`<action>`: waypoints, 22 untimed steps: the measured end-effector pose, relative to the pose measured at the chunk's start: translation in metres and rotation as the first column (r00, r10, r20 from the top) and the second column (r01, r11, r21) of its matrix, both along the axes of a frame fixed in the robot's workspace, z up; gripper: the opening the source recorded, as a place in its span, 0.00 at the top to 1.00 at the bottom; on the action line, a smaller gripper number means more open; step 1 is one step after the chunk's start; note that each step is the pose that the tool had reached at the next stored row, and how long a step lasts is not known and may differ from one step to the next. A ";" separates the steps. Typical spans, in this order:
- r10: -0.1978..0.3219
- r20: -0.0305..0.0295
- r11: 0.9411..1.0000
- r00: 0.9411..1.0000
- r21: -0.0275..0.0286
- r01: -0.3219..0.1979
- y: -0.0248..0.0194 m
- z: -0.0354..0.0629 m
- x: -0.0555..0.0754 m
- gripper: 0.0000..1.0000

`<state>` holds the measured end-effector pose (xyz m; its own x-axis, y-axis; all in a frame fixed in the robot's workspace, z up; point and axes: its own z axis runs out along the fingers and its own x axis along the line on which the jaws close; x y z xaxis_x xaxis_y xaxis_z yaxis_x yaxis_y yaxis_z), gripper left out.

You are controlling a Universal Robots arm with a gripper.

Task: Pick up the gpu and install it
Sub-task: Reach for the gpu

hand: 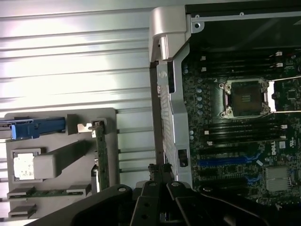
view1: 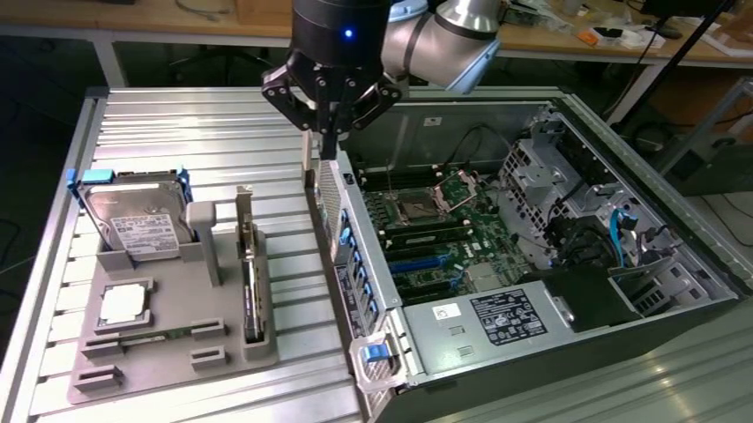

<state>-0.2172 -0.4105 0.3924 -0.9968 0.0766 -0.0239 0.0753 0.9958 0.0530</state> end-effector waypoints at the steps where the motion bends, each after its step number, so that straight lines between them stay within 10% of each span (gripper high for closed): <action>1: 0.000 0.000 1.000 1.000 0.000 0.000 -0.0002 0.0000 -0.001 0.89; 22: 0.000 0.000 1.000 1.000 0.000 0.000 -0.0028 -0.0002 -0.018 0.89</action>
<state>-0.2348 -0.4133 0.3922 -0.9968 0.0766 -0.0238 0.0753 0.9958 0.0529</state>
